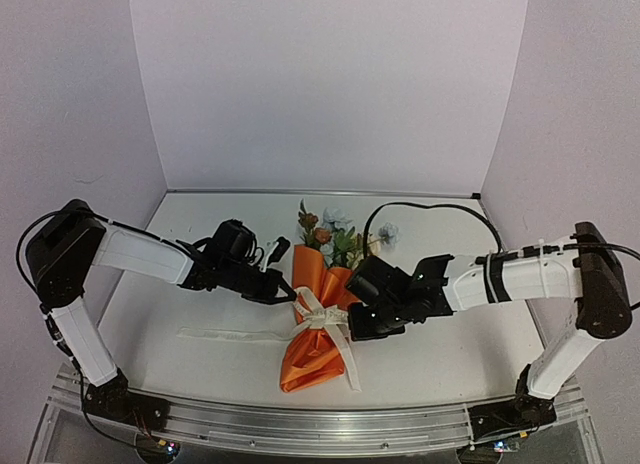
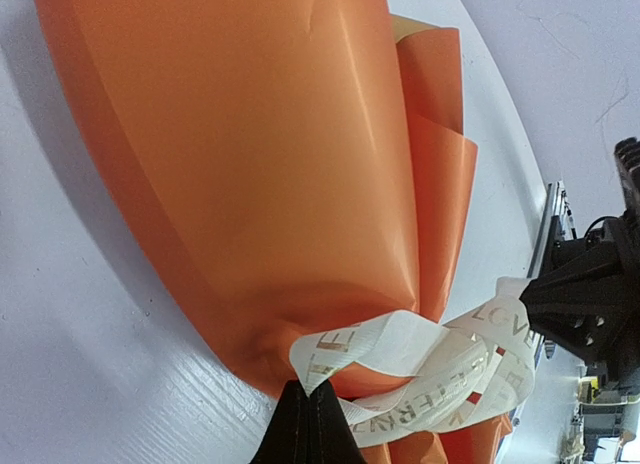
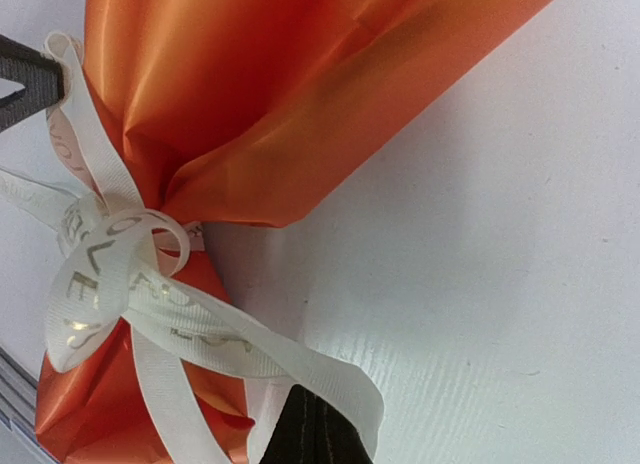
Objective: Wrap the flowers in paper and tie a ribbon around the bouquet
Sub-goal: Tie the half-tied ribbon around the folded bouquet.
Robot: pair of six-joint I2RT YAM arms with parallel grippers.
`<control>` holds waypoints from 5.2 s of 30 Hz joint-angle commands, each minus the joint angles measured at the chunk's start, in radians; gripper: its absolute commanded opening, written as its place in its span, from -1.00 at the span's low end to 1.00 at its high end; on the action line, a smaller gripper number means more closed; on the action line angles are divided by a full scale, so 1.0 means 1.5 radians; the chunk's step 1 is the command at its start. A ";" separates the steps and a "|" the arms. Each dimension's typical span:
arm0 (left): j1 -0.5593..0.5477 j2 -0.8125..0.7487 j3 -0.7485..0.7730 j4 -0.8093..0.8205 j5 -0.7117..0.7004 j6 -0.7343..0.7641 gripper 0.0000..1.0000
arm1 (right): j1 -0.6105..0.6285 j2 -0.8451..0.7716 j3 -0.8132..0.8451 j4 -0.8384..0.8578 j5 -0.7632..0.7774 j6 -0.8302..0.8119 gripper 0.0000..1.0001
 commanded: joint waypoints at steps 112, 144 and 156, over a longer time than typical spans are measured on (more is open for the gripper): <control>0.003 -0.052 -0.029 -0.030 -0.053 -0.024 -1.00 | -0.112 0.020 -0.085 0.128 0.013 -0.138 -1.00; 0.003 -0.073 -0.057 0.047 -0.031 -0.044 -0.44 | -0.095 -0.065 -0.075 0.040 0.106 -0.038 -1.00; 0.002 -0.088 -0.062 0.008 -0.051 -0.128 0.13 | -0.089 -0.067 -0.059 0.016 0.113 -0.040 -1.00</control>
